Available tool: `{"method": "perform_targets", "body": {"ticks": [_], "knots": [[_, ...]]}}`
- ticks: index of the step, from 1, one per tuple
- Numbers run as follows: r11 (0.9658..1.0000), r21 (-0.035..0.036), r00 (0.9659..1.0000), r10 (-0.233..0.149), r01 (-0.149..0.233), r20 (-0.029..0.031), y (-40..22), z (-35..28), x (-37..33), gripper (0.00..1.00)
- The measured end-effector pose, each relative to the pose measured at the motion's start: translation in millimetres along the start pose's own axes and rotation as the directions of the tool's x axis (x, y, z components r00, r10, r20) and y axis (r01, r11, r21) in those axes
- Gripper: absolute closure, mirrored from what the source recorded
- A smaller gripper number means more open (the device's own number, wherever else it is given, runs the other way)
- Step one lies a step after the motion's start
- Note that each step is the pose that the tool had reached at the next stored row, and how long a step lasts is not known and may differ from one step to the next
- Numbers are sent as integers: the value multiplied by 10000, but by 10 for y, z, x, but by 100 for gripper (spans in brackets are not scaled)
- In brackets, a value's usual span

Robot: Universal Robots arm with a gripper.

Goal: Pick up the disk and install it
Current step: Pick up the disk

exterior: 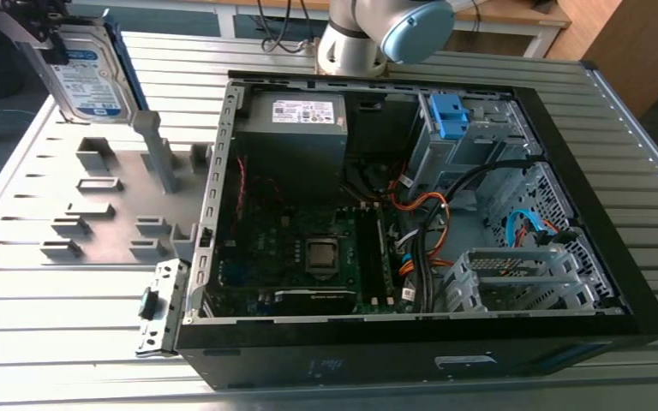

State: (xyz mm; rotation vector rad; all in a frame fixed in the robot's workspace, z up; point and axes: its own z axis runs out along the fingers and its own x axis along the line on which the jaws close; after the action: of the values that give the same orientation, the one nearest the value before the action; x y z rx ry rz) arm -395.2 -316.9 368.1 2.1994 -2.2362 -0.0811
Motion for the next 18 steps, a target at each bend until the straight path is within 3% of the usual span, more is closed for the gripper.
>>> {"method": "perform_targets", "body": {"ticks": [18], "knots": [[10000,0,10000,0,0,0,5,-136,-5,64]]}}
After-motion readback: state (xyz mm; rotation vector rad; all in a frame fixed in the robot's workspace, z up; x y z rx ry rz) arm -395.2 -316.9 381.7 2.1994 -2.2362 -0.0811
